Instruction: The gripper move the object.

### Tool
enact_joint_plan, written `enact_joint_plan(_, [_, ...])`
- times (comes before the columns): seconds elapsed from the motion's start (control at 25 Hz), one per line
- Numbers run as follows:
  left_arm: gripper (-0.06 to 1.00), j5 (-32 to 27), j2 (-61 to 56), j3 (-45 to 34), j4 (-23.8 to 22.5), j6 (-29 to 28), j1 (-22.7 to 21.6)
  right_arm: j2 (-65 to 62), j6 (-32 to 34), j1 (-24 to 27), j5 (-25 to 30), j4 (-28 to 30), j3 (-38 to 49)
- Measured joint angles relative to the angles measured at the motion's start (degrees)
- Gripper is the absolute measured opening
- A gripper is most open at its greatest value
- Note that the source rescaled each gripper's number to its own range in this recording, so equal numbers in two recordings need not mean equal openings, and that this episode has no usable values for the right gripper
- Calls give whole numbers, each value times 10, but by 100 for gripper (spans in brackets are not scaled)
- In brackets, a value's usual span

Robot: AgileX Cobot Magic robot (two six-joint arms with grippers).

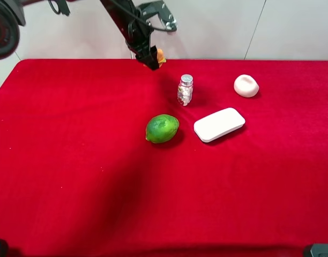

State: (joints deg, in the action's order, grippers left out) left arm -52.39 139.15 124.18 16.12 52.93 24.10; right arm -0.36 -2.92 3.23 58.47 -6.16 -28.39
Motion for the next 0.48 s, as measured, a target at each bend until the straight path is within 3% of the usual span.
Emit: enact_joint_plan(0.48, [0,-99,-63,3,0,-29,77,0,0,0,-1,0,0])
